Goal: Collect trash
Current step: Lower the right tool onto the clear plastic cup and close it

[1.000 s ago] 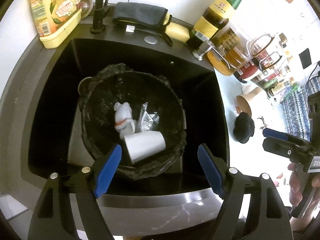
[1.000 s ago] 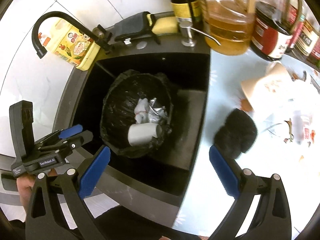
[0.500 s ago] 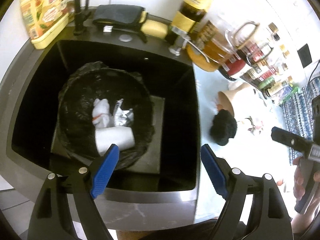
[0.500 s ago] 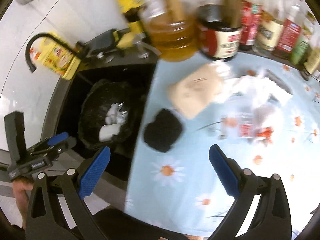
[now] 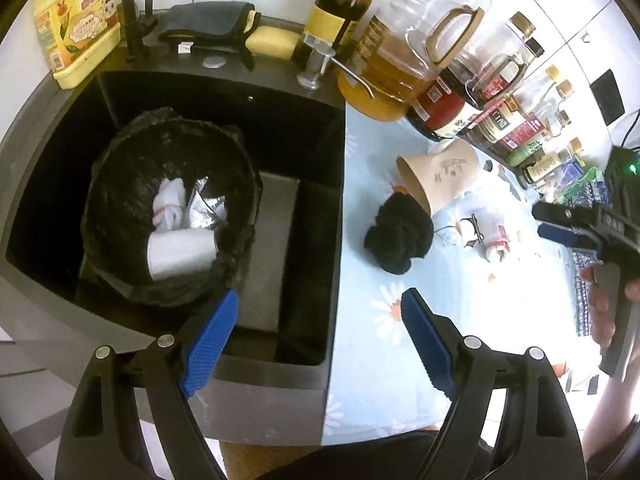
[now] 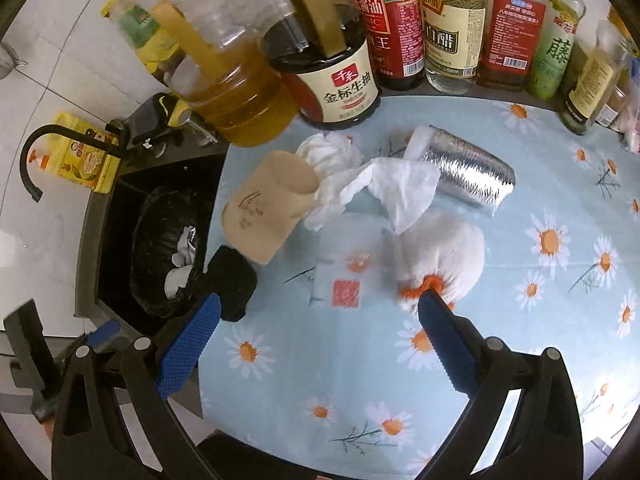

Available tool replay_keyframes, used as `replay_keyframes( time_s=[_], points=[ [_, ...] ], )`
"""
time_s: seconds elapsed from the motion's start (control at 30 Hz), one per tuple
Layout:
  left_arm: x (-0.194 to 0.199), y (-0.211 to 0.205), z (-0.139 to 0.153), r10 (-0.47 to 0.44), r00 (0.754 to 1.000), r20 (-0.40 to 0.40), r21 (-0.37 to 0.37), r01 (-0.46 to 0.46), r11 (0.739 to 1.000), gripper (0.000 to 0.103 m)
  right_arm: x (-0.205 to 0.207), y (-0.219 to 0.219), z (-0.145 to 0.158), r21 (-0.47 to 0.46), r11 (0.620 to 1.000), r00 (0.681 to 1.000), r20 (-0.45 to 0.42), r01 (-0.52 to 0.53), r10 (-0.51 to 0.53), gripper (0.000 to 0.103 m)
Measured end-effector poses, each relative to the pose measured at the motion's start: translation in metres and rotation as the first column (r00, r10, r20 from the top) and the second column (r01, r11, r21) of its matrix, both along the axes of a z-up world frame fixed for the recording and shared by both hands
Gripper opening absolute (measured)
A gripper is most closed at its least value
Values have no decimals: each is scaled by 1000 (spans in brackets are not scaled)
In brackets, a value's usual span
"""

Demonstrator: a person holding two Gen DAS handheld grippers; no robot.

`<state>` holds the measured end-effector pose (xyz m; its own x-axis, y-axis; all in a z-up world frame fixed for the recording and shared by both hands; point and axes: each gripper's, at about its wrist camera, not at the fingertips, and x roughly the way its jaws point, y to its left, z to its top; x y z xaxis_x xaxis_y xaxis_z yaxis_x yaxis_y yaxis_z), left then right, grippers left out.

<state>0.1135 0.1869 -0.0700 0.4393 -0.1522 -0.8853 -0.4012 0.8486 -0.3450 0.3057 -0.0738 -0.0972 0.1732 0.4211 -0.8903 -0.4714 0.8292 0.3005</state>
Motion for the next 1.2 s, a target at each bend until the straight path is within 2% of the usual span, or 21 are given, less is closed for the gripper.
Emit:
replay_keyframes(
  time_s=[0.2,0.33,0.4,0.57,0.8,0.9,1.1,1.2],
  points=[
    [-10,-11,-3,29,1000,-4,-15,-29,999,81,19,11,-17,19,999,993,-115,-36,38,98],
    [-18,-12,-9,56,998,-11,-29,-56,998,81,28,17,-28,-13,999,991,-131,-42,39,98],
    [-21,-12,-12,68,998,-15,-37,-68,997,81,32,18,-34,-27,999,988,-152,-41,37,94],
    [-27,-9,-18,91,996,-22,-51,-92,994,81,29,34,-41,-80,994,988,-138,-80,68,87],
    [-31,-7,-22,103,995,-17,-68,-104,992,81,30,48,-53,-222,972,996,-58,-81,70,79],
    [-31,-5,-24,107,994,-23,-72,-108,992,81,33,52,-60,-232,969,995,-76,-86,70,72],
    [-31,-2,-25,99,995,-27,-71,-101,992,81,36,57,-72,-251,965,995,-84,-79,60,70],
    [-31,-2,-25,100,995,-26,-71,-102,992,81,37,62,-81,-267,960,994,-95,-82,58,60]
  ],
)
